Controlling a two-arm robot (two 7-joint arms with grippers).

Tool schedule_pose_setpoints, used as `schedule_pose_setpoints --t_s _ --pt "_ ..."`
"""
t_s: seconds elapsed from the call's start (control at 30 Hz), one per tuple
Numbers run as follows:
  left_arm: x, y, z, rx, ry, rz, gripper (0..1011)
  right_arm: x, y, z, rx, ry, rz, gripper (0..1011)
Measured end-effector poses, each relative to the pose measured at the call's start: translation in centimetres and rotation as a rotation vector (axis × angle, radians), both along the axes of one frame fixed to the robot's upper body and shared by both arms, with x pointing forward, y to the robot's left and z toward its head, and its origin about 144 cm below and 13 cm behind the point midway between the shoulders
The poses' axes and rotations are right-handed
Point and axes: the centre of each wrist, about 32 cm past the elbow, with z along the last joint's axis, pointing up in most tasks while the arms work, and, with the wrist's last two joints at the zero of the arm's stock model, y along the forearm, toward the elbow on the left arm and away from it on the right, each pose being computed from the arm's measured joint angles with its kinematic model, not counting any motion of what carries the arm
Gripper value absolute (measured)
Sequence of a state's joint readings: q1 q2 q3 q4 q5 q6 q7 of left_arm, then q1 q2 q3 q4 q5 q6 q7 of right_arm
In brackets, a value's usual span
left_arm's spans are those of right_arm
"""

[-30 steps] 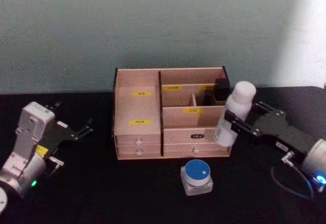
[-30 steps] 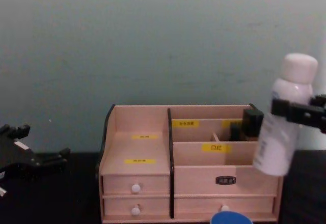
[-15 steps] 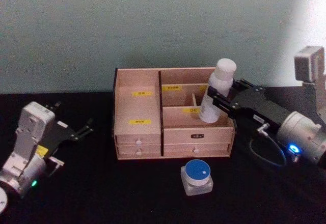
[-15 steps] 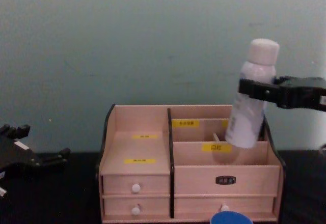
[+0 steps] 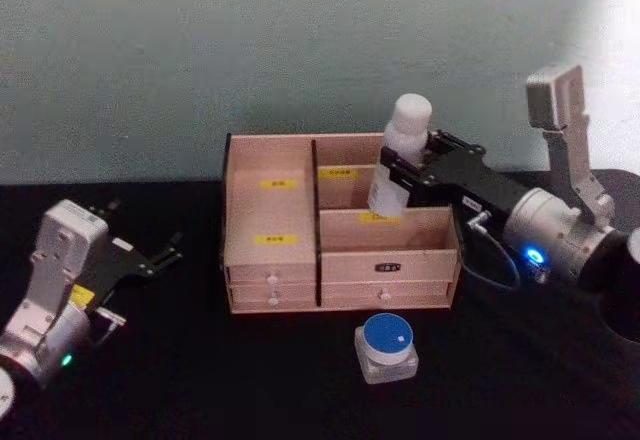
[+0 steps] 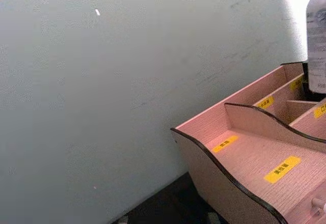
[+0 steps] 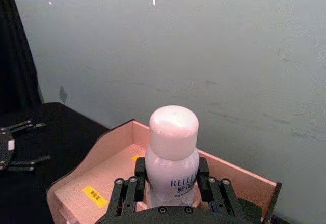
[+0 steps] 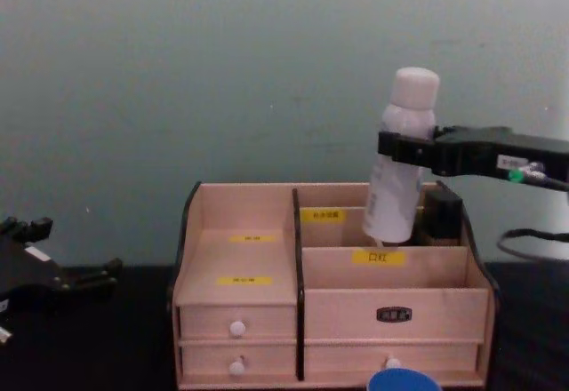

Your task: Pick up the facial cleanser and watermelon frost from the table and place them into the tiered storage box.

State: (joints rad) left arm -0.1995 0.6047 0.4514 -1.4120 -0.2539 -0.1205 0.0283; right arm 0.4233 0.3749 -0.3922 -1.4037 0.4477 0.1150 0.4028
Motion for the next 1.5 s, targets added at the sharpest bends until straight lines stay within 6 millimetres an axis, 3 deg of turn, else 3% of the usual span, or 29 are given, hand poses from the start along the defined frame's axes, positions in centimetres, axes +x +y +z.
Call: schedule_pose_setpoints --t_s 0.5,1.5 --pt "0.0 0.0 0.0 0.0 0.0 0.0 1001 2.3 1.4 -0.2 0.0 0.007 0.007 594" --pt "0.0 0.0 0.0 0.0 0.0 0.0 1002 2.8 2.1 -0.1 0.011 0.004 0.031 594"
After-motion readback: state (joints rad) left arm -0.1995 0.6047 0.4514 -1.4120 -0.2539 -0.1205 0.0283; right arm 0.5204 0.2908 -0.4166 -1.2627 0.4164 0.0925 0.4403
